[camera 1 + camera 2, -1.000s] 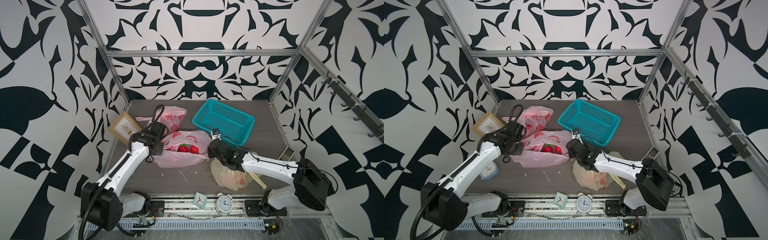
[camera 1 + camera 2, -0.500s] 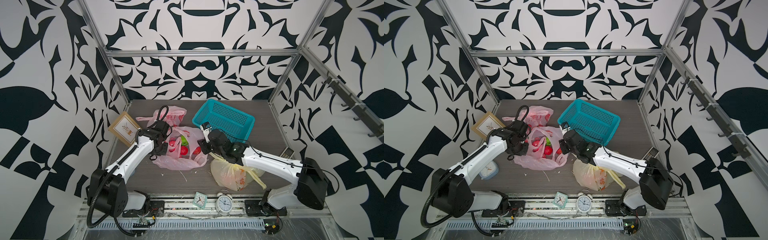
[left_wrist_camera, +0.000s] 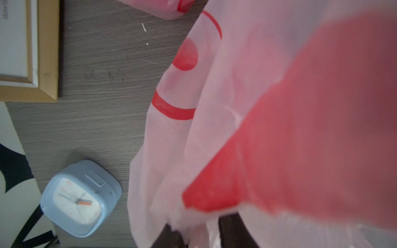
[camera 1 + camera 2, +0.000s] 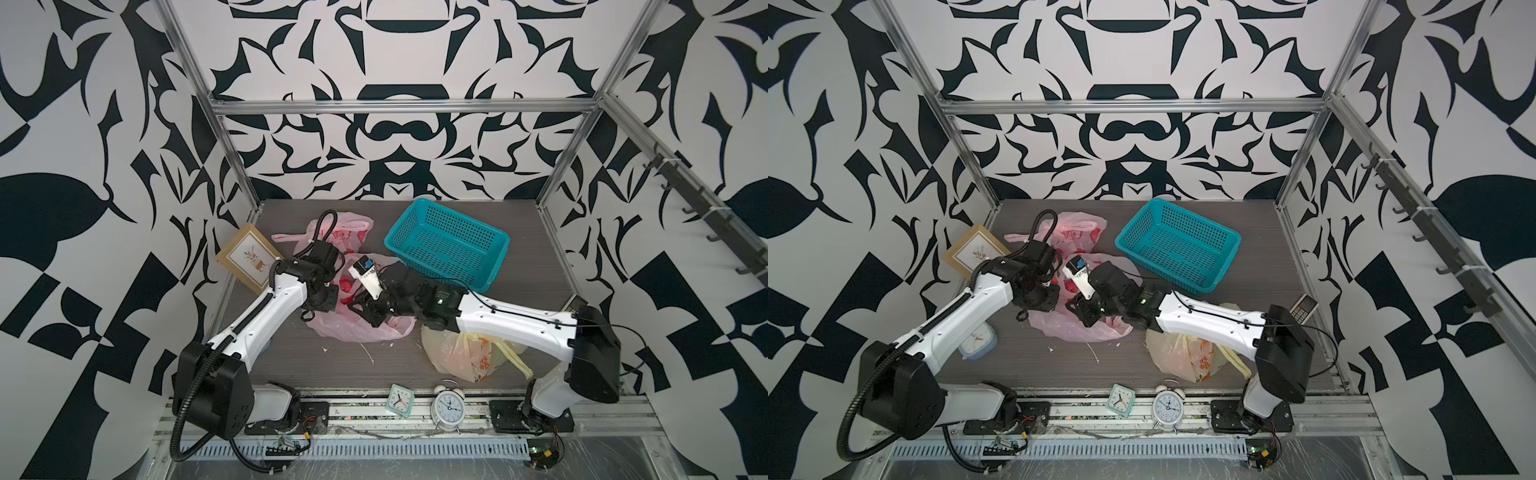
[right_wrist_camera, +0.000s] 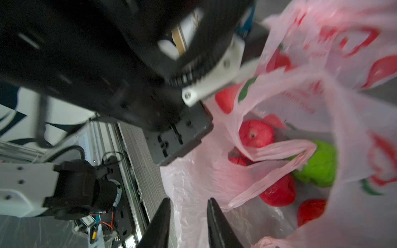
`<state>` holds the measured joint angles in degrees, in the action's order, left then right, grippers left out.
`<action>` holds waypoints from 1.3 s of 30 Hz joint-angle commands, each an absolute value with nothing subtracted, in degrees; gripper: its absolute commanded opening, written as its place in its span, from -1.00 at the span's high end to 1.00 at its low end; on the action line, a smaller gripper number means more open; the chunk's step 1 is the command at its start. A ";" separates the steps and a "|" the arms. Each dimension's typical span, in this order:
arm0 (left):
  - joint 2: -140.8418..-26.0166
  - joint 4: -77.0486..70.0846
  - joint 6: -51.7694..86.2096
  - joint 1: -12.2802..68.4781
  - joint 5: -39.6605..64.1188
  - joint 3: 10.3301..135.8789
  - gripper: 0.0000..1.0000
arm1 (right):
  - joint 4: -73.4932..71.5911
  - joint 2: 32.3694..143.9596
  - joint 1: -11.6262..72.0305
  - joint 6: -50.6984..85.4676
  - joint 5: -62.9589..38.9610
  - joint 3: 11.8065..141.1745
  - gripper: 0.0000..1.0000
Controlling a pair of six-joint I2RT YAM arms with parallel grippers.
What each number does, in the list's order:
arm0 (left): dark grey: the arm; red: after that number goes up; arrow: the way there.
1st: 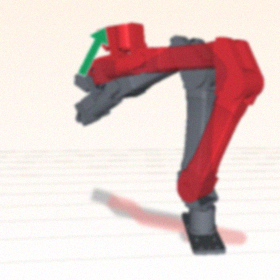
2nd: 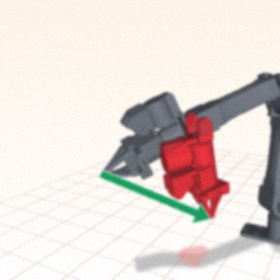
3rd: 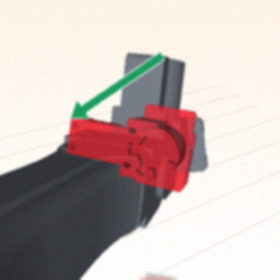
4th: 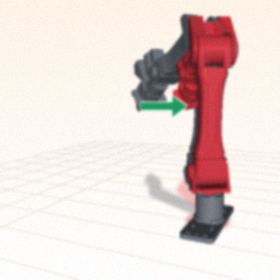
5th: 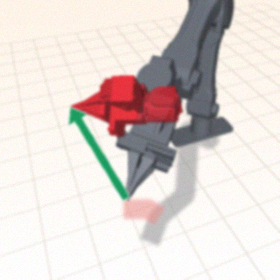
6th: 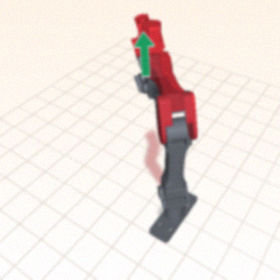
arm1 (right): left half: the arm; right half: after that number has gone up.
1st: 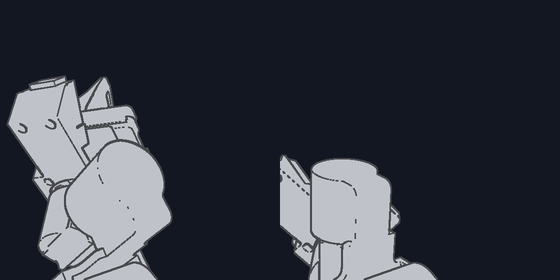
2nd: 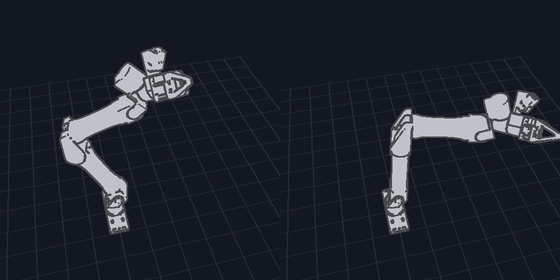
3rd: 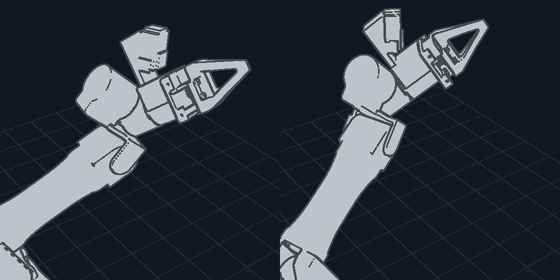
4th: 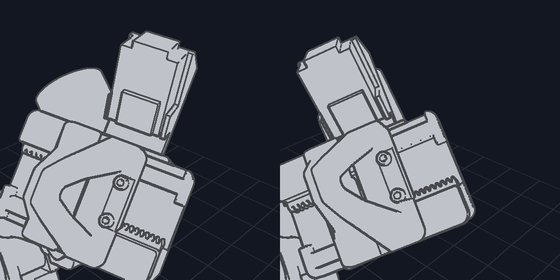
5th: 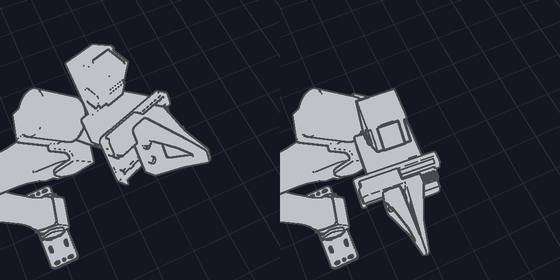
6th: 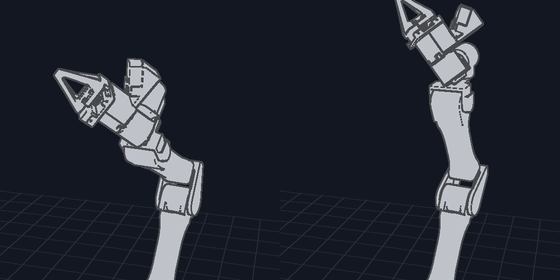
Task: Untie the knot of a plastic bag & take out the apple
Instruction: Untie the plastic bag at the center of the board.
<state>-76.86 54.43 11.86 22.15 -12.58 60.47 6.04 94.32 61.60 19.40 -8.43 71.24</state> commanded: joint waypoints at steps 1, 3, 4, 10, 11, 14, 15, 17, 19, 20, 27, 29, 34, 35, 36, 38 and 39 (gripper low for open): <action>-74.61 55.97 12.08 22.32 -12.43 61.88 0.28 | 7.91 95.50 62.41 24.00 -8.10 69.19 0.42; -73.57 56.44 12.16 22.32 -12.28 63.09 0.16 | 8.37 96.87 62.97 25.11 -8.21 67.97 0.45; -73.48 56.51 12.30 22.32 -11.77 63.82 0.10 | 8.38 97.39 63.20 25.66 -8.41 67.25 0.47; -67.12 53.90 14.98 23.05 -2.24 66.61 0.07 | 8.83 100.51 63.99 27.46 -8.71 65.22 0.54; -66.24 52.58 15.57 23.30 -0.06 66.75 0.12 | 8.88 101.37 64.06 27.76 -8.96 65.13 0.55; -64.39 48.93 17.72 23.72 6.33 66.91 0.24 | 8.88 103.88 64.23 27.87 -9.51 65.56 0.57; -64.09 47.97 18.29 23.90 8.23 67.05 0.26 | 8.88 104.60 64.25 27.91 -9.65 65.87 0.57; -63.96 45.14 19.61 25.05 11.30 67.01 0.28 | 9.38 105.84 64.34 27.95 -9.39 66.17 0.59; -64.55 43.28 20.81 26.49 12.57 66.47 0.28 | 9.54 106.23 64.31 27.96 -9.01 65.81 0.59; -65.07 41.30 21.64 27.31 13.53 65.68 0.29 | 9.44 106.11 64.30 27.99 -8.81 65.30 0.59; -72.57 33.59 23.29 32.86 10.19 63.95 0.32 | 3.04 101.07 64.29 25.58 -9.77 58.78 0.55; -76.10 33.94 22.27 33.33 6.73 64.25 0.32 | 0.79 98.65 64.33 24.00 -10.88 56.73 0.46; -78.92 37.44 20.45 33.33 -1.60 62.97 0.32 | -4.68 92.07 64.09 23.39 -11.41 51.66 0.28; -78.83 37.65 20.36 33.39 -2.79 62.33 0.32 | -5.72 90.71 63.99 23.57 -10.80 50.78 0.25; -78.55 37.75 20.30 33.36 -3.71 61.54 0.32 | -6.92 89.66 63.81 23.80 -10.38 50.09 0.24; -77.92 38.29 20.40 33.37 -5.27 60.33 0.32 | -9.14 87.50 63.12 24.49 -8.88 49.01 0.24; -77.67 38.88 20.40 33.38 -5.51 60.17 0.32 | -9.75 86.84 62.76 24.55 -8.14 48.86 0.24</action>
